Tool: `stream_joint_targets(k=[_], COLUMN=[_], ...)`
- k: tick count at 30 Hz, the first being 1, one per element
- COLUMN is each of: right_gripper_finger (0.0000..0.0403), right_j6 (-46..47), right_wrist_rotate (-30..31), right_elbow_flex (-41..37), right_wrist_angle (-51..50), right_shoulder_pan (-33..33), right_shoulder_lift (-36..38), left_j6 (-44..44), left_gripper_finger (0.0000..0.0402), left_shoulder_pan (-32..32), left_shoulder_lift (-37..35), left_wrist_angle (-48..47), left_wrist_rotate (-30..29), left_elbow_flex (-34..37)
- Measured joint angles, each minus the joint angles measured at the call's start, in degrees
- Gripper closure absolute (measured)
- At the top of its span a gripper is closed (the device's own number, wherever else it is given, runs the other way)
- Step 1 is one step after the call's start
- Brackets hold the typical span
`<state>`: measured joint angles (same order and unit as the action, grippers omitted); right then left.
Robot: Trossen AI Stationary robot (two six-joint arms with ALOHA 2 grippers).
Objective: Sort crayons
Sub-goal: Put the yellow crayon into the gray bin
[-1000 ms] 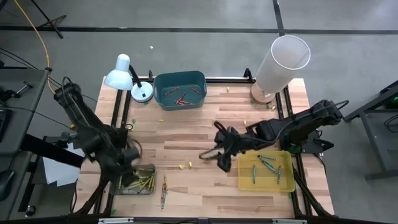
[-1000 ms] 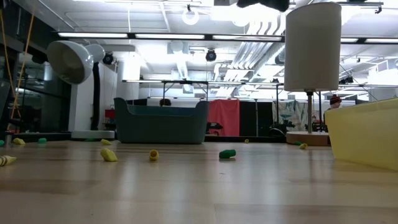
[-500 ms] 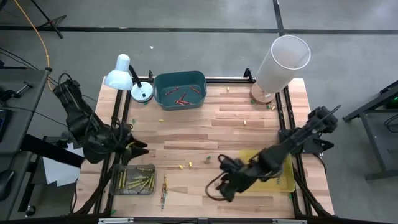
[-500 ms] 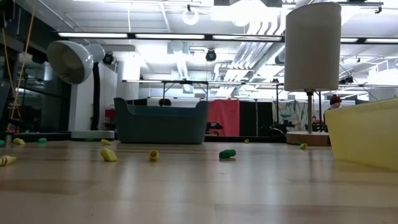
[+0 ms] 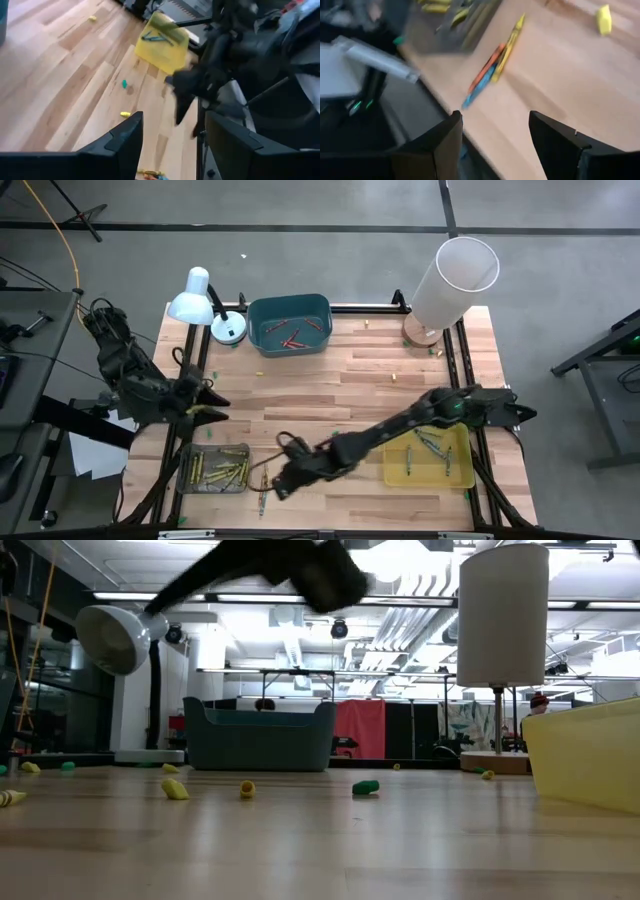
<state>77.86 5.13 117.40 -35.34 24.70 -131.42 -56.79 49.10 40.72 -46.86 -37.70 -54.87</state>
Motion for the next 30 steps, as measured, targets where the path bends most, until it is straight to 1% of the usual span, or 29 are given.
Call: stream_joint_targets(k=[4,5,6,9,12,14,16,18,19,21,24,26,27,28,29,30], right_gripper_finger=[0.0181,0.0181,0.0181,0.0181,0.0181,0.0181,0.0181,0.0190,0.0201,0.0235,0.0313,0.0371,0.0386,0.0391,0.0389,0.0387], right_j6=[1.8,2.8,4.4,9.7,10.6,10.1,7.1,3.7,1.3,-4.6,-12.5,-15.2,-15.6,-15.9,-16.1,-16.9], right_wrist_rotate=[2.8,3.7,3.7,4.3,5.5,6.1,6.0,6.1,6.6,8.5,11.5,14.2,15.7,16.9,17.1,16.9], right_elbow_flex=[17.7,17.0,13.7,7.5,3.9,2.8,3.5,6.2,7.5,11.1,15.2,15.3,14.5,12.9,10.3,5.9], right_wrist_angle=[-10.5,-8.1,-3.0,5.7,7.1,9.0,9.0,7.2,4.6,-4.9,-24.8,-38.6,-45.3,-51.1,-54.9,-54.7], right_shoulder_pan=[-2.0,-2.5,-3.1,-4.1,-4.4,-4.4,-4.4,-4.3,-4.3,-4.4,-4.4,-4.2,-4.0,-3.9,-3.7,-3.4], right_shoulder_lift=[-12.3,-13.3,-13.1,-13.4,-13.4,-13.3,-13.3,-13.2,-12.4,-9.8,-4.7,-1.2,0.7,2.9,5.6,9.1], left_j6=[2.0,2.1,2.0,2.0,2.0,2.0,2.1,2.9,3.2,3.4,3.4,3.1,2.3,1.4,0.5,-0.3], left_gripper_finger=[0.0204,0.0204,0.0204,0.0204,0.0204,0.0204,0.0204,0.0204,0.0204,0.0204,0.0204,0.0204,0.0204,0.0204,0.0204,0.0204], left_shoulder_pan=[0.0,0.0,0.0,0.0,0.0,0.0,0.0,0.0,0.0,0.0,0.0,0.0,0.0,0.0,-0.1,-0.4], left_shoulder_lift=[-2.2,-2.7,-3.0,-3.8,-4.3,-4.3,-4.3,-4.3,-4.3,-4.3,-4.3,-3.9,-3.5,-3.2,-2.7,-2.2], left_wrist_angle=[0.0,0.0,0.0,0.1,0.2,0.2,0.2,0.2,0.2,0.2,0.2,0.5,0.6,0.8,1.0,1.4], left_wrist_rotate=[-0.1,-0.1,-0.1,-0.1,-0.2,-0.2,0.2,1.0,1.0,0.8,-1.8,-4.1,-5.6,-7.1,-8.3,-9.2], left_elbow_flex=[0.0,0.0,0.0,0.0,0.0,0.0,0.0,0.0,0.0,0.0,0.0,0.0,0.0,0.0,0.0,0.0])
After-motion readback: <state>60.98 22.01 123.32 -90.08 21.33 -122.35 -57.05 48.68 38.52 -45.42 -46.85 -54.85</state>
